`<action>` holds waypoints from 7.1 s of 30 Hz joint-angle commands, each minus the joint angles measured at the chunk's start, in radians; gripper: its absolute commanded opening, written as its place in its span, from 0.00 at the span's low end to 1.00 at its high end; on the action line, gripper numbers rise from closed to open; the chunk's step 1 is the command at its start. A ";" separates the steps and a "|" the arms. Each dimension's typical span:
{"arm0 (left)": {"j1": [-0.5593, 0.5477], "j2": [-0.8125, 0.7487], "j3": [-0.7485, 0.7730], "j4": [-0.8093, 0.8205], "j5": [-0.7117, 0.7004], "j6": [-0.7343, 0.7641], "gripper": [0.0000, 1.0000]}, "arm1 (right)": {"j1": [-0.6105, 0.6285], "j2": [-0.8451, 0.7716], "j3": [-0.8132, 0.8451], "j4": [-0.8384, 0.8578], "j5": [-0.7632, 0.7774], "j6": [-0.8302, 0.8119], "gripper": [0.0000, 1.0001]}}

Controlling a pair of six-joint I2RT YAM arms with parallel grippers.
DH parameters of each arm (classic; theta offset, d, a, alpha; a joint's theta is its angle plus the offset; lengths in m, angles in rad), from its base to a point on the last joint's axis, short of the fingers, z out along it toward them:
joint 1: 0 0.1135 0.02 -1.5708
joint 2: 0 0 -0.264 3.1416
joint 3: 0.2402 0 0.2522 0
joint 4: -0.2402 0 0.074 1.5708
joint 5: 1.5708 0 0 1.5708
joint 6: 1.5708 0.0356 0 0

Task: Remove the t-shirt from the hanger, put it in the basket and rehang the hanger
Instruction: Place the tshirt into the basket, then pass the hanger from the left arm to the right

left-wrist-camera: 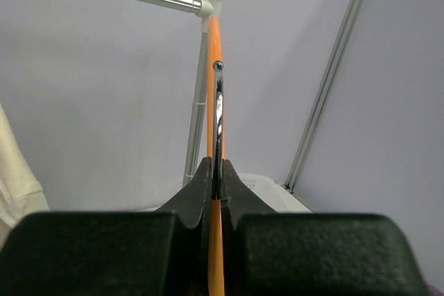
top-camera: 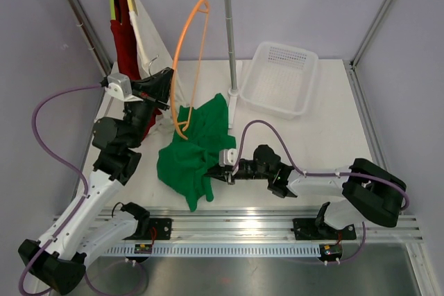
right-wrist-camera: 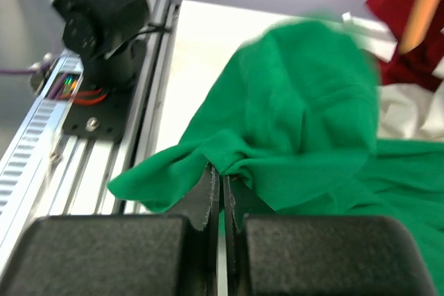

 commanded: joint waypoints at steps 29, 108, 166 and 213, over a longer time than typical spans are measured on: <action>-0.003 -0.204 0.091 -0.295 -0.103 0.025 0.00 | 0.010 0.237 0.206 -0.280 0.480 0.205 1.00; -0.003 -0.156 0.188 -0.465 -0.083 0.007 0.00 | -0.747 0.122 0.933 -0.636 0.727 0.456 0.00; -0.003 -0.105 0.231 -0.556 -0.067 0.017 0.00 | -0.752 0.046 0.838 -0.828 0.627 0.510 1.00; -0.003 0.785 1.208 -0.875 -0.206 0.082 0.00 | -0.665 -0.437 0.408 -0.721 0.512 0.526 0.99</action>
